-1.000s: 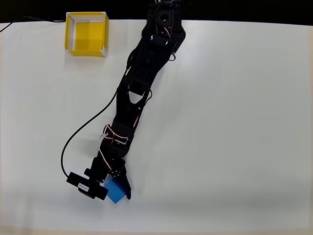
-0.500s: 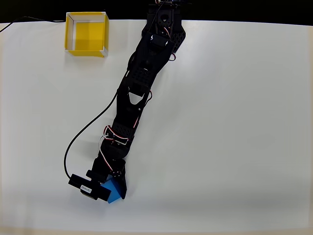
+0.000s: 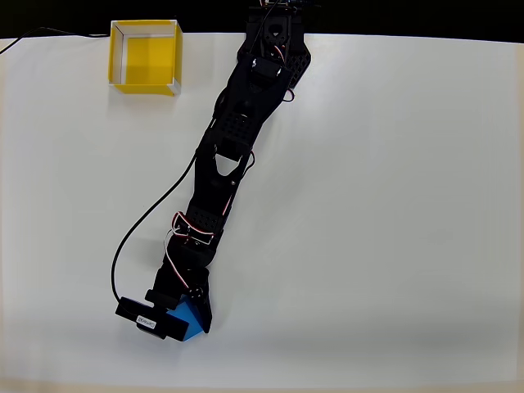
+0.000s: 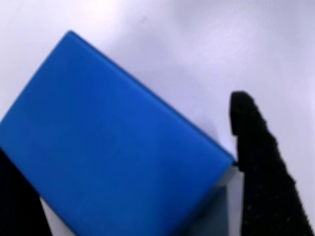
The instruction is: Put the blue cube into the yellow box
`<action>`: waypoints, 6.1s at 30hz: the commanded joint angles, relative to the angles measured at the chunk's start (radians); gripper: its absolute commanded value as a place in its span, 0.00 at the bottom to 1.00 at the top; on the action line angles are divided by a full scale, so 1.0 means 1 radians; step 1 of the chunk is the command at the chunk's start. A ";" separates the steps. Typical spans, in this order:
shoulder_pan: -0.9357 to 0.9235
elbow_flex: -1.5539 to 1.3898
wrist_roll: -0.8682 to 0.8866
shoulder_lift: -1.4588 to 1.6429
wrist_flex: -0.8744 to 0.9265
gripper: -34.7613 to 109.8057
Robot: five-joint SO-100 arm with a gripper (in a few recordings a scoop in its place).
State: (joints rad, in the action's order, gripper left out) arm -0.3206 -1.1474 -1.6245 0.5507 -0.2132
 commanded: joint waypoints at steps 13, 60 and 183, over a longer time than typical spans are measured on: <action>0.015 -0.114 0.034 0.526 0.198 0.40; -1.183 -0.724 -0.084 1.589 1.031 0.39; 0.242 -1.997 -0.087 2.792 1.402 0.24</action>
State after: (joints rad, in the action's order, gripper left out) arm -0.1350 -3.1186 -1.7181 3.3180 1.0891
